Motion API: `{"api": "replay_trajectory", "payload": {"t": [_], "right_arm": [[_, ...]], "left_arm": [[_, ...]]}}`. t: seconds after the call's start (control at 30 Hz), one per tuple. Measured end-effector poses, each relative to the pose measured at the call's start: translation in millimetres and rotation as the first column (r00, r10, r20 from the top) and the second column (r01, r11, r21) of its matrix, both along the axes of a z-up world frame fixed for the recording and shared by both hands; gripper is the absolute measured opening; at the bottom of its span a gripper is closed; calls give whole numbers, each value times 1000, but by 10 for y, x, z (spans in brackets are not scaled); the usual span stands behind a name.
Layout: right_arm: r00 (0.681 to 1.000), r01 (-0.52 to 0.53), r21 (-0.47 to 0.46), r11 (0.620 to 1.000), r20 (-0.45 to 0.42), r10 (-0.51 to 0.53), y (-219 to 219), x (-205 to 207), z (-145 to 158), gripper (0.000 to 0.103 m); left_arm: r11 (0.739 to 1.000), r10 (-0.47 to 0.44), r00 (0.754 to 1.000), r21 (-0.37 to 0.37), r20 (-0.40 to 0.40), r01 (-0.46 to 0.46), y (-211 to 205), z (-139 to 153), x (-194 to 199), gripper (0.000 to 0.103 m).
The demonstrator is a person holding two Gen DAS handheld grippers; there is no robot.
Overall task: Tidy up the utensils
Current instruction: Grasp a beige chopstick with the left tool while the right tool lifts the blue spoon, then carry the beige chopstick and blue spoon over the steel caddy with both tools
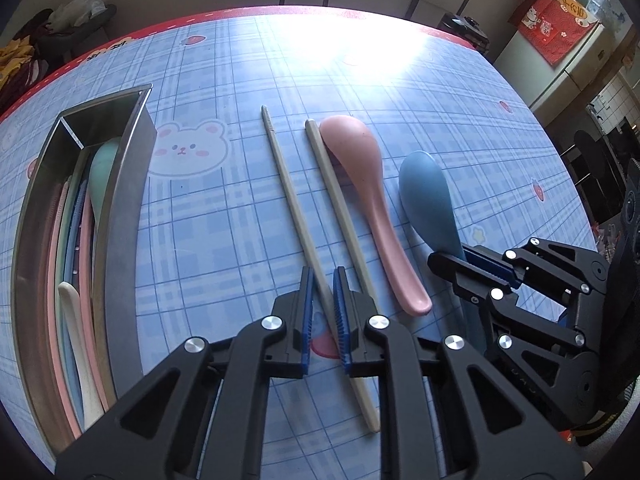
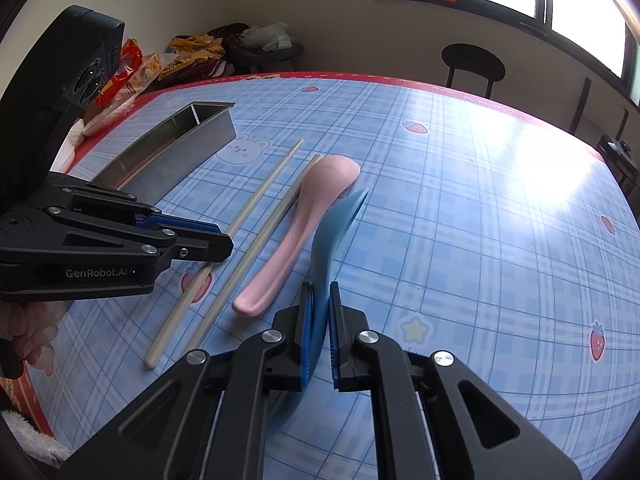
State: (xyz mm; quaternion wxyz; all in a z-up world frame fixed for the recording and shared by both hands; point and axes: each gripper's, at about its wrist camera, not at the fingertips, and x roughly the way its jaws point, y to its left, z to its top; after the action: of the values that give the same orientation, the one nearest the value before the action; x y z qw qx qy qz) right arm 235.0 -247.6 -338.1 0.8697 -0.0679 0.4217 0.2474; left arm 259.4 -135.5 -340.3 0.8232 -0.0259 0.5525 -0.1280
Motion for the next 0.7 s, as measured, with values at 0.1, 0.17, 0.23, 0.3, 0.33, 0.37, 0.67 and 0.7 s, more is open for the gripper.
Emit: {"api": "replay_trajectory", "payload": {"t": [0.1,0.17,0.23,0.3,0.33,0.37,0.67,0.7], "right_arm": [[1000,1,12,1000,-5,-1,-13,-9,4,8],[1000,5,32,999,-14,-4,-30,3,3,8],[1000,7,48,999,-22,-6,-46,8,2,8],[1000,8,53,999,-25,-7,-53,12,2,8],[1000,8,53,999,-25,-6,-53,12,2,8],[1000,7,52,999,-24,-6,-52,12,2,8],[999,18,52,998,-40,-16,-52,11,17,7],[999,23,55,998,-49,-21,-61,14,21,7]], "left_arm": [[1000,1,1000,-9,2,-1,21,0,-8,15],[1000,1,1000,-14,1,-1,33,6,-19,14],[1000,3,1000,-30,-6,-3,101,13,-44,12],[998,20,1000,-54,-24,-21,185,15,-84,11],[998,29,999,-58,-31,-31,224,20,-114,10],[998,35,999,-59,-33,-37,262,30,-152,10],[995,13,1000,-100,11,-12,440,339,-462,10],[995,12,1000,-101,18,-10,459,380,-492,10]]}}
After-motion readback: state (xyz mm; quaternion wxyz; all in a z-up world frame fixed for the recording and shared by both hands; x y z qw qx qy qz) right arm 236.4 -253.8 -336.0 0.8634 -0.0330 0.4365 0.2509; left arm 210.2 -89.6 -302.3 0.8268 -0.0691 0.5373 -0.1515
